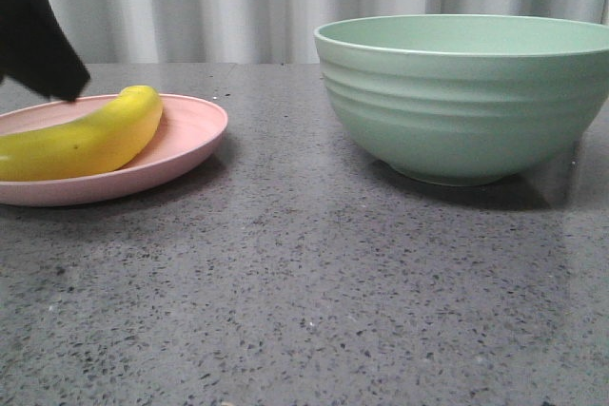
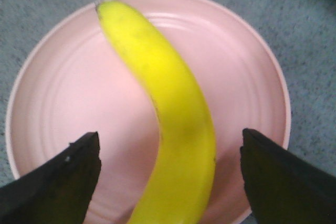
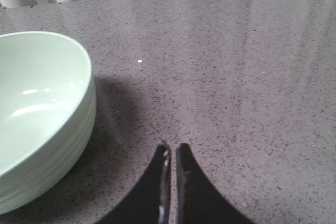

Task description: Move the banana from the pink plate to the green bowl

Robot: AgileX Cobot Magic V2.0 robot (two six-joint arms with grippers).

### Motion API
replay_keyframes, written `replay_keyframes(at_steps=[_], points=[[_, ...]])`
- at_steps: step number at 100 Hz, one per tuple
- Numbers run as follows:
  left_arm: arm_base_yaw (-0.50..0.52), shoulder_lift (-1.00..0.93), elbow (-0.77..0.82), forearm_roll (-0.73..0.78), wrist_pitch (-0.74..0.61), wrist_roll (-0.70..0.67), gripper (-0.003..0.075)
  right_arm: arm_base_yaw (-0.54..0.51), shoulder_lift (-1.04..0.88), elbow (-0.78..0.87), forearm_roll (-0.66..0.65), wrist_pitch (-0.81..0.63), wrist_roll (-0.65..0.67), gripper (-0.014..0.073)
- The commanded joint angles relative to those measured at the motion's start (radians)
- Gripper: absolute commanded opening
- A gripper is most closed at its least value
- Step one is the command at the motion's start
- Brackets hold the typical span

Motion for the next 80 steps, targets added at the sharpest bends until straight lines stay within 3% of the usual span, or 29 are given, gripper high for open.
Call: replay_keyframes(at_steps=[1,47,64,80], points=[[-0.009,0.023,-0.057,-0.006,0.004,0.012,0.0510,0.014,0.010,-0.050,-0.001,-0.065,-0.013,-0.0064],[-0.009,0.178,-0.153,-0.014,0.115,0.043,0.0502,0.021,0.010,-0.084,-0.003,-0.032,-0.016,-0.0064],[-0.009,0.202,-0.169,-0.014,0.163,0.043,0.0362,0.021,0.010,-0.084,-0.003,-0.021,-0.016,-0.0064],[-0.009,0.202,-0.171,-0.014,0.163,0.043,0.0169,0.021,0.010,-0.089,-0.003,-0.014,-0.016,-0.0064]])
